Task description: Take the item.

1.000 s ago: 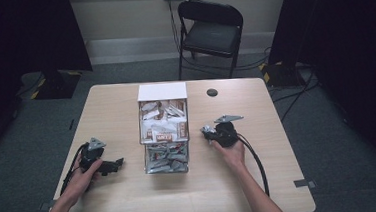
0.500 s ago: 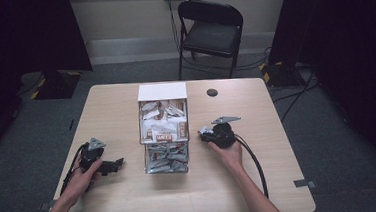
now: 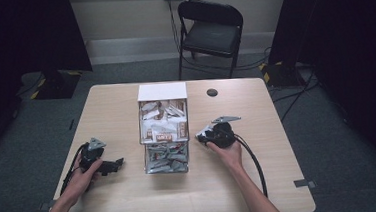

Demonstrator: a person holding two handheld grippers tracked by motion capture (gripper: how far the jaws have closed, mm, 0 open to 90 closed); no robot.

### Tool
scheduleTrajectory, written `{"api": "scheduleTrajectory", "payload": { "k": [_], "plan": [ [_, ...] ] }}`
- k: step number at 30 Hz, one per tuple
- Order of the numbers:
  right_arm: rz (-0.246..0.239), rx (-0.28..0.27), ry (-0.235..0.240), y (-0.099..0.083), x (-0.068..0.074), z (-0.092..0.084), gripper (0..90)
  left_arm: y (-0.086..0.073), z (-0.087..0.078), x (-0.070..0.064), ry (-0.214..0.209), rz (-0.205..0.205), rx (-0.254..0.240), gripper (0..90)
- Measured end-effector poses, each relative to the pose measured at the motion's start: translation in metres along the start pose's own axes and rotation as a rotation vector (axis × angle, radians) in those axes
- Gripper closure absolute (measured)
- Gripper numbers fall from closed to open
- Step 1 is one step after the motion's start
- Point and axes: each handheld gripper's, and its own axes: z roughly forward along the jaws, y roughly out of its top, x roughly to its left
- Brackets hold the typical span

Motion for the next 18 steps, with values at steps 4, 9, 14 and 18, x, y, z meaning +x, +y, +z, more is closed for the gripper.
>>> {"api": "scheduleTrajectory", "payload": {
  "k": [4,9,14,18],
  "plan": [
    [0.002,-0.013,-0.018,0.003,-0.001,-0.010,39.9,0.000,0.000,0.000,0.000,0.000,0.000,0.0],
    [0.024,-0.028,-0.021,0.005,-0.004,-0.021,33.7,0.000,0.000,0.000,0.000,0.000,0.000,0.0],
    [0.026,-0.035,-0.039,0.006,-0.006,-0.037,24.7,0.000,0.000,0.000,0.000,0.000,0.000,0.0],
    [0.041,-0.056,-0.050,0.006,-0.006,-0.051,20.6,0.000,0.000,0.000,0.000,0.000,0.000,0.0]
  ]
}}
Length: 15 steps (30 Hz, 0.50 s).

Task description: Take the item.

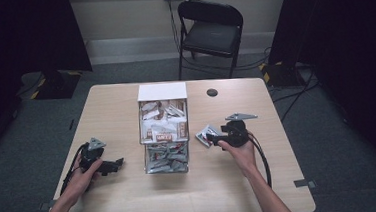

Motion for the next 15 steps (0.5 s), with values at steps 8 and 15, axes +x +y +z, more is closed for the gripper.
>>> {"api": "scheduleTrajectory", "payload": {
  "k": [8,15],
  "plan": [
    [0.006,-0.017,-0.032,-0.001,0.002,-0.028,16.8,0.000,0.000,0.000,0.000,0.000,0.000,0.0],
    [0.016,-0.014,-0.083,-0.014,-0.001,-0.054,16.4,0.000,0.000,0.000,0.000,0.000,0.000,0.0]
  ]
}}
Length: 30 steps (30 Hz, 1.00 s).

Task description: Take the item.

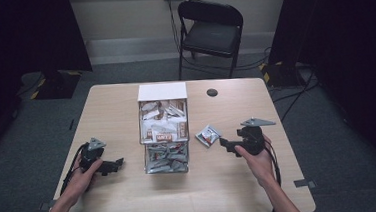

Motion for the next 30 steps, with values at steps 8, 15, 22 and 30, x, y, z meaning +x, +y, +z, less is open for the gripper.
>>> {"api": "scheduleTrajectory", "payload": {
  "k": [8,15,22,30],
  "plan": [
    [0.009,0.010,-0.058,-0.015,-0.008,-0.031,16.4,0.000,0.000,0.000,0.000,0.000,0.000,0.0],
    [0.058,0.046,-0.134,-0.043,-0.030,-0.049,17.0,0.000,0.000,0.000,0.000,0.000,0.000,0.0],
    [0.072,0.138,-0.233,-0.072,-0.058,-0.053,16.9,0.000,0.000,0.000,0.000,0.000,0.000,0.0],
    [0.111,0.195,-0.309,-0.085,-0.070,-0.050,16.9,0.000,0.000,0.000,0.000,0.000,0.000,0.0]
  ]
}}
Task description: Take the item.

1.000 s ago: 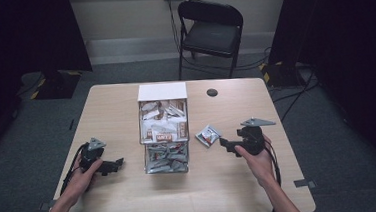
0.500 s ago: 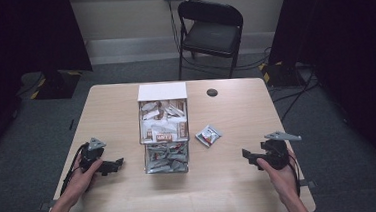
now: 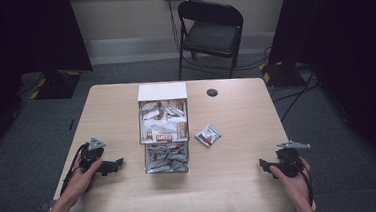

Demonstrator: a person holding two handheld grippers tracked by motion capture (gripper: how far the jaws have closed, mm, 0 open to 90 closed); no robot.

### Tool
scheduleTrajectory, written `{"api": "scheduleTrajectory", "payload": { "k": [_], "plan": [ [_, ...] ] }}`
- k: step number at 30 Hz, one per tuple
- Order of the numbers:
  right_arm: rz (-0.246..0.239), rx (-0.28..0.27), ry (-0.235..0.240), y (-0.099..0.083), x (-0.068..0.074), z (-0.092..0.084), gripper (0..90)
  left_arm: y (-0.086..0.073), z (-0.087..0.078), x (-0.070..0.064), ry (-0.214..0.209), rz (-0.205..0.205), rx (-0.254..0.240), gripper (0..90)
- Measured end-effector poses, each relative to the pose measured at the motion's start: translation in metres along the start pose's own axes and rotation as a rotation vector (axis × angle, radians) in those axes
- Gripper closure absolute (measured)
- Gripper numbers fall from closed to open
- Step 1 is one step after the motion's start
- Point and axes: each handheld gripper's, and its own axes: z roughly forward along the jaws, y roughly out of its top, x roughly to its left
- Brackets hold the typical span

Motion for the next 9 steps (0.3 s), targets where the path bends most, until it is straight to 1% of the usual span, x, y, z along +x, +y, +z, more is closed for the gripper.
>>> {"api": "scheduleTrajectory", "payload": {
  "k": [1,3,4,5,7,9],
  "plan": [
    [0.000,0.000,0.000,0.000,0.000,0.000,16.9,0.000,0.000,0.000,0.000,0.000,0.000,0.0],
    [-0.026,-0.012,-0.046,-0.002,0.008,0.003,13.7,0.000,0.000,0.000,0.000,0.000,0.000,0.0],
    [-0.038,-0.023,-0.053,-0.004,0.010,0.004,12.7,0.000,0.000,0.000,0.001,0.000,0.000,0.0],
    [-0.038,-0.023,-0.053,-0.004,0.010,0.004,12.7,0.000,0.000,0.000,0.001,0.000,0.000,0.0],
    [-0.033,-0.060,-0.058,-0.007,0.012,0.006,11.2,0.000,0.000,0.000,0.000,0.000,0.001,0.0],
    [-0.046,-0.104,-0.043,-0.011,0.012,0.009,10.0,0.000,0.000,0.000,0.000,0.001,0.001,0.0]
  ]
}}
